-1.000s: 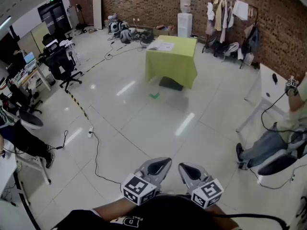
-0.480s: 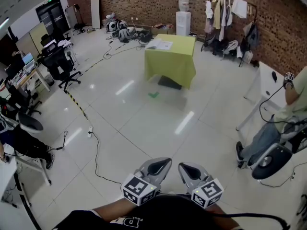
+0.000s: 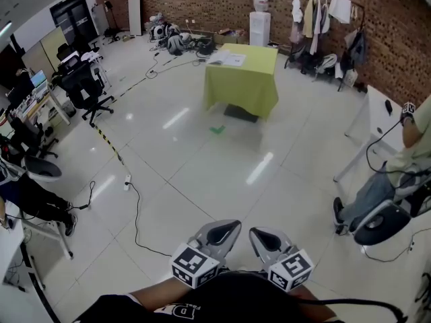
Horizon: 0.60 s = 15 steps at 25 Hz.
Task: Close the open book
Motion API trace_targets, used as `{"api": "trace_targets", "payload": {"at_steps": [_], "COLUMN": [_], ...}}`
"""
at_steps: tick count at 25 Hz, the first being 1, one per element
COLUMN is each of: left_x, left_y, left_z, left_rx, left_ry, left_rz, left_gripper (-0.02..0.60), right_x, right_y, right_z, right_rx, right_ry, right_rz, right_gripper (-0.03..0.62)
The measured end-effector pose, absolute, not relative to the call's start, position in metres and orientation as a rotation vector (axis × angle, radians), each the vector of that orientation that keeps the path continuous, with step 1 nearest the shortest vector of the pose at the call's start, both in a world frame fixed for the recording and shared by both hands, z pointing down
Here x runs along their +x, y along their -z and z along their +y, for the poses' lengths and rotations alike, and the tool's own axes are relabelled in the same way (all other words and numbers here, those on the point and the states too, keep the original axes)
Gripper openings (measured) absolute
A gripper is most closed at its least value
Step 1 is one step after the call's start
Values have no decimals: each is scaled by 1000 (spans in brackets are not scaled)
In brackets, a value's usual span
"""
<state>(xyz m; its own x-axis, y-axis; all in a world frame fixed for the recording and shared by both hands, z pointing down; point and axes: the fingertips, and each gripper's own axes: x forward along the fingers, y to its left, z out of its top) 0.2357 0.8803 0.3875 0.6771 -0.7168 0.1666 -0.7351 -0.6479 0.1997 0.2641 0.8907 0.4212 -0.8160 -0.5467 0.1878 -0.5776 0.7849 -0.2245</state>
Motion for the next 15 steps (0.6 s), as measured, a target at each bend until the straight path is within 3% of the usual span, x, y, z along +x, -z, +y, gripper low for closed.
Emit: {"api": "trace_targets", "payload": {"at_steps": [15], "left_x": [187], "left_y": [-379], "left_z": [802], "left_rx": [2669], "left_ry": [-42], "left_rz": [-1020], "left_gripper": [8], "right_x": [220], "right_y": [-402], "right_z": [827], "right_rx": [1050], "right_ry": [-355], "right_rz": [-2771], "right_gripper": [8]}}
